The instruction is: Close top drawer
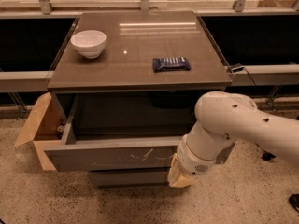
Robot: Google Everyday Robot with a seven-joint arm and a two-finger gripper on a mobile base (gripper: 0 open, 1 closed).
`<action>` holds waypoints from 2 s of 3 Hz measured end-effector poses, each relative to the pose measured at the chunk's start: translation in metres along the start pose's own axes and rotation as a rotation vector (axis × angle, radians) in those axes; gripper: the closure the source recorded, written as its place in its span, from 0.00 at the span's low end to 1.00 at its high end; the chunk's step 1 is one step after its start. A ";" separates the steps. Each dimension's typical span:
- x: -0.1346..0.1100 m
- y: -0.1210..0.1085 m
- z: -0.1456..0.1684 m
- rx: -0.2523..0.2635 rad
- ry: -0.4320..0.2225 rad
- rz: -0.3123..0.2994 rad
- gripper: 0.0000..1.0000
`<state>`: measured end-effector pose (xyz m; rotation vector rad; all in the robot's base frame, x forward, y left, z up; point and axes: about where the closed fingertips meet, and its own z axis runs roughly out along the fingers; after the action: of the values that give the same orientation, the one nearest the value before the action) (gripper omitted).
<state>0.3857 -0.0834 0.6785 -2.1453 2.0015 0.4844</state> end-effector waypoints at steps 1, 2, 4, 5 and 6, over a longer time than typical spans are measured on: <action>0.019 -0.031 0.033 0.021 0.023 0.052 0.68; 0.035 -0.068 0.043 0.099 0.067 0.099 0.44; 0.038 -0.071 0.044 0.113 0.075 0.106 0.00; 0.038 -0.071 0.044 0.114 0.074 0.106 0.00; 0.045 -0.094 0.029 0.181 0.053 0.109 0.19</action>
Offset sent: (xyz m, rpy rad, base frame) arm 0.1112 -0.0270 -0.0788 -0.1322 -0.1458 -0.2057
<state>0.4772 -0.1076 0.6269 -1.9700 2.1104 0.2521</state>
